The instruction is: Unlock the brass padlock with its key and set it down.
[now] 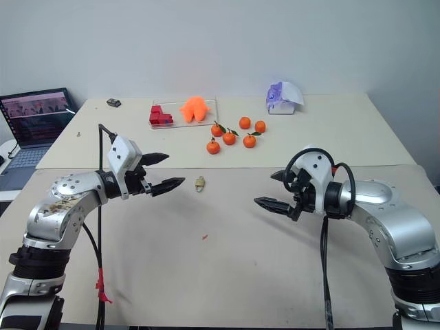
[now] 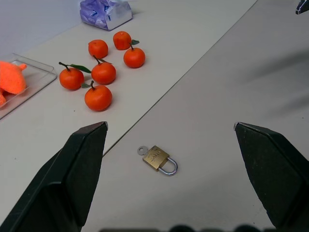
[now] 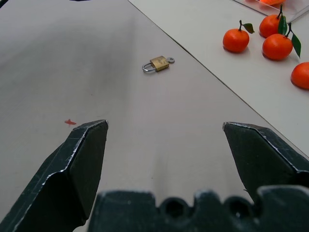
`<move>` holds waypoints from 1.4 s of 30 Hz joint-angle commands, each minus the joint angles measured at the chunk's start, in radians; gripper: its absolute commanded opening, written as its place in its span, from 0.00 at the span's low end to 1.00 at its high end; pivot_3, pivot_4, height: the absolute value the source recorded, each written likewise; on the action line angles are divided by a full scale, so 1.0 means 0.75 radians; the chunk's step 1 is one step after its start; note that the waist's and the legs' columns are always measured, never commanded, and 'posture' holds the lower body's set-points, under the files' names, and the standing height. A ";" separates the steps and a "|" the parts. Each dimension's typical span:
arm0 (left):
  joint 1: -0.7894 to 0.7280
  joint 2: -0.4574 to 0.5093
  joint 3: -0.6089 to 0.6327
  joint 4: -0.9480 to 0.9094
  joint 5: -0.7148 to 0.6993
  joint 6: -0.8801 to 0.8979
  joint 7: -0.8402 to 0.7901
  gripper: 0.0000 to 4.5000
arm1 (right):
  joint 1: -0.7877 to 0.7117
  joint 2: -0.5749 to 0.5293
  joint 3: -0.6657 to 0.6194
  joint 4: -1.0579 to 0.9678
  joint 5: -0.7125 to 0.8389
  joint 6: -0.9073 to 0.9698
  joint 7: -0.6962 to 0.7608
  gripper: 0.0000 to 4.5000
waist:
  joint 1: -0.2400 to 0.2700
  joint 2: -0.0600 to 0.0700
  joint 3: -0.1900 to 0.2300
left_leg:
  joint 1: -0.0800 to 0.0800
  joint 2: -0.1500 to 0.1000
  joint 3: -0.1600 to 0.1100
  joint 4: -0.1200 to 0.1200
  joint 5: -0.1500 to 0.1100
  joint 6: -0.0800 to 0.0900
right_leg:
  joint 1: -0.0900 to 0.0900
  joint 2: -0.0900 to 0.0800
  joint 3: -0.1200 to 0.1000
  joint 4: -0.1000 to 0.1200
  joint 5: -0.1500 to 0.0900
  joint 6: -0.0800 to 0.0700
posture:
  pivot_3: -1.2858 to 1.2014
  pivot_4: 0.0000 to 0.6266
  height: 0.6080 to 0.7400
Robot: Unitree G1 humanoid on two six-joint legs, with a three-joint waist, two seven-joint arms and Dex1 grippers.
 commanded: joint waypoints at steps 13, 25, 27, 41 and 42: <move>0.045 -0.180 0.018 -0.093 -0.031 0.116 0.254 1.00 | -0.029 0.029 -0.088 -0.075 0.076 0.067 -0.099 1.00 | 0.003 0.001 -0.001 | -0.001 0.000 -0.001 0.001 0.000 0.000 | 0.001 -0.001 -0.002 0.000 0.000 0.000 | 0.52 0.24 0.89; 0.038 -0.507 -0.104 -0.053 0.186 0.344 0.752 1.00 | 0.021 0.022 -0.133 -0.130 0.083 0.086 -0.177 1.00 | 0.005 0.002 -0.001 | -0.008 -0.003 -0.005 0.002 0.000 0.000 | 0.004 -0.002 -0.003 -0.001 0.002 0.002 | 0.52 0.24 0.89; 0.015 -0.549 -0.096 -0.024 0.197 0.379 0.801 1.00 | 0.033 0.026 -0.142 -0.143 0.083 0.092 -0.190 1.00 | 0.008 0.002 -0.001 | -0.009 -0.004 -0.006 0.002 0.000 0.000 | 0.004 -0.002 -0.003 -0.001 0.002 0.002 | 0.52 0.24 0.89; -0.169 -0.736 -0.126 0.308 0.329 0.431 0.993 1.00 | 0.064 0.025 -0.189 -0.197 0.113 0.122 -0.260 1.00 | 0.005 0.002 -0.001 | -0.012 -0.008 -0.011 0.003 0.001 -0.001 | 0.004 -0.004 -0.003 -0.002 0.003 0.004 | 0.52 0.24 0.89; -0.179 -0.740 -0.125 0.333 0.330 0.430 0.992 1.00 | 0.066 0.024 -0.193 -0.199 0.115 0.123 -0.263 1.00 | 0.006 0.002 -0.001 | -0.012 -0.008 -0.011 0.003 0.001 -0.002 | 0.004 -0.004 -0.003 -0.002 0.003 0.004 | 0.52 0.24 0.89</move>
